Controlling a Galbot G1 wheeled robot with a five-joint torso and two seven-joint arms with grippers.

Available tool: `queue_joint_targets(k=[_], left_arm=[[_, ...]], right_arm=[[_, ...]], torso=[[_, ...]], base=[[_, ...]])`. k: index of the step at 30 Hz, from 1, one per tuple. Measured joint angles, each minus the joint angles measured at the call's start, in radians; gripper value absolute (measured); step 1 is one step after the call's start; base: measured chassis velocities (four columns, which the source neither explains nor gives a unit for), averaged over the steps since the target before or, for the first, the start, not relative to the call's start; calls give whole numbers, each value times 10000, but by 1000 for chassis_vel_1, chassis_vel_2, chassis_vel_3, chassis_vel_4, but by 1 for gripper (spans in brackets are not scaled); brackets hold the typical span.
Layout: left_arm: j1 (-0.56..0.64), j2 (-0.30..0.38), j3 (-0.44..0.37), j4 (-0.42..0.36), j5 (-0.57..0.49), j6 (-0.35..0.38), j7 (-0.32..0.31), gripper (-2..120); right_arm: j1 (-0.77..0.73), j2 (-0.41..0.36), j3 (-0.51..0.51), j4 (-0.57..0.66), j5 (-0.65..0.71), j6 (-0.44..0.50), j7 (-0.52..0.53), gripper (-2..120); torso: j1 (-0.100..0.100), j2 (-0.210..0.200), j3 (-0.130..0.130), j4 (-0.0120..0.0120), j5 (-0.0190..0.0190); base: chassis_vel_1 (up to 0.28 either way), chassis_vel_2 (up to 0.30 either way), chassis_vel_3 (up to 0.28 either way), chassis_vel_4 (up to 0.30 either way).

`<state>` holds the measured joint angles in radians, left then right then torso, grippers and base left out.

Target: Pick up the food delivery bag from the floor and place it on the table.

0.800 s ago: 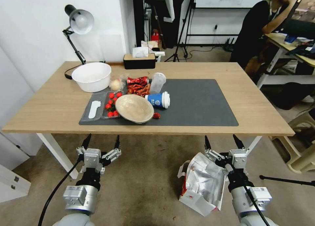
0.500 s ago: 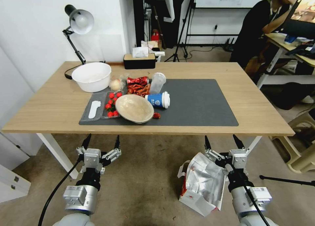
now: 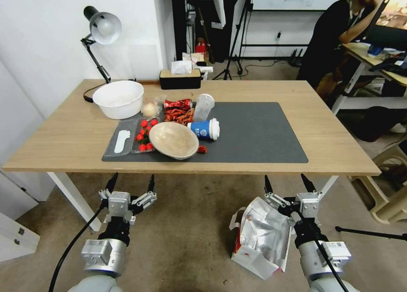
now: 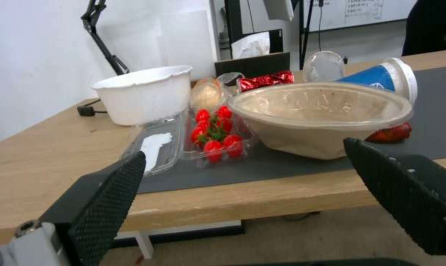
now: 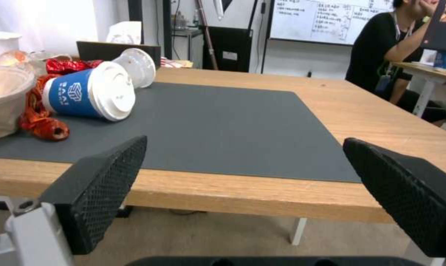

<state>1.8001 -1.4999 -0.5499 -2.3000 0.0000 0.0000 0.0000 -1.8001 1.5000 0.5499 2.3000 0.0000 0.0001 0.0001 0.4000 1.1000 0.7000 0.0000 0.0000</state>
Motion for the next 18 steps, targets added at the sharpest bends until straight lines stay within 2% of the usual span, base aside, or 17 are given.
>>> queue_joint_targets(k=[12,14,16,17,18], left_arm=[[-30,-3,-6,-1,-99,39,0,100],[-257,-22,-63,-103,-904,356,-15,100],[-342,-25,-74,-123,-922,370,-27,100],[-224,-18,-39,-64,-517,219,-15,100],[-224,-18,-39,-64,-517,219,-15,100]], right_arm=[[30,-8,40,14,42,-77,2,100],[192,-61,250,154,270,-484,2,100],[316,-93,404,232,344,-611,12,100],[250,-58,267,159,271,-468,1,100],[250,-58,267,159,271,-468,1,100]], torso=[[-1,-1,0,0,0],[-1,0,0,-1,1],[0,-1,-2,0,-8],[0,-2,0,-1,14],[0,-2,0,-1,14]], base=[[0,0,0,0],[0,0,0,0],[0,0,0,0],[0,0,0,0],[0,0,0,0]])
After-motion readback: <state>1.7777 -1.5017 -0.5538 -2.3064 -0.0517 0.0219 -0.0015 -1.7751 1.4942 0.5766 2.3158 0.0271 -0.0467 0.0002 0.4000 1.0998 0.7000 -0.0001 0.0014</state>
